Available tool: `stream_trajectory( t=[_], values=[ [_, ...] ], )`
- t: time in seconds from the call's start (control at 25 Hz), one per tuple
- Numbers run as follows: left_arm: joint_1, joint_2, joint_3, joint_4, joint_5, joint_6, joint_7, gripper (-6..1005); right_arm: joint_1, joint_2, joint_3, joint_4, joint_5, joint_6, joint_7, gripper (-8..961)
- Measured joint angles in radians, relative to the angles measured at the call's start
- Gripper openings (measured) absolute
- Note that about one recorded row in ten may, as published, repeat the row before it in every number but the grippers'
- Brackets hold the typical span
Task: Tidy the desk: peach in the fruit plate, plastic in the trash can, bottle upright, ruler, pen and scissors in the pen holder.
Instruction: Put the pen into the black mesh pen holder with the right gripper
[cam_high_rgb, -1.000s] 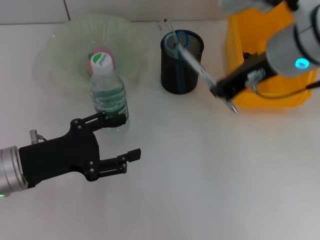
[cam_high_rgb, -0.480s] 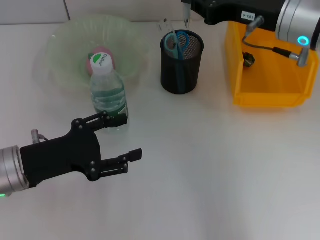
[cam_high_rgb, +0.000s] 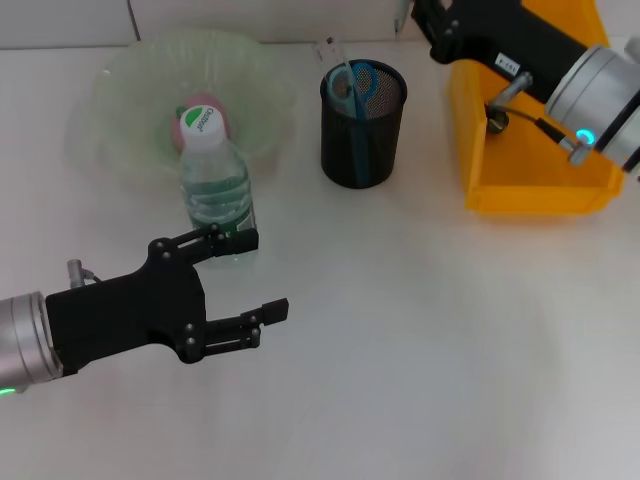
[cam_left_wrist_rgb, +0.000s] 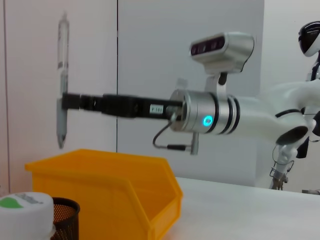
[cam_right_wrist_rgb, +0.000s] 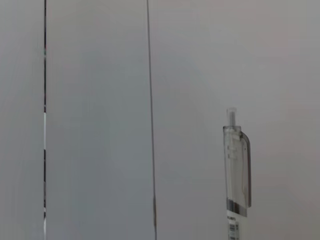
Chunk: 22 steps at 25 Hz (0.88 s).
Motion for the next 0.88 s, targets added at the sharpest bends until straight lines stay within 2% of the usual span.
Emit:
stream_trajectory(
  t=[0.08,0.28,0.68,0.88],
  values=[
    [-0.001,0.0,0.0,-0.004,0.0,0.0,0.001,799,0.071,0.002,0.001,0.128,0.019,0.006,-0.053,122],
    [-0.003,0.0,0.0,-0.007,0.003,-0.002,0.01,799,0.127,0.004,0.0,0.217,0.022,0.014,-0.069,121],
    [-0.006,0.0,0.0,-0.02,0.001,-0.002,0.023,799,0.121,0.005,-0.024,0.254,0.02,0.005,-0.104,122],
    [-0.006,0.0,0.0,-0.021,0.0,0.0,0.025,799,0.103,0.005,-0.015,0.243,0.022,-0.015,-0.104,256]
  ],
)
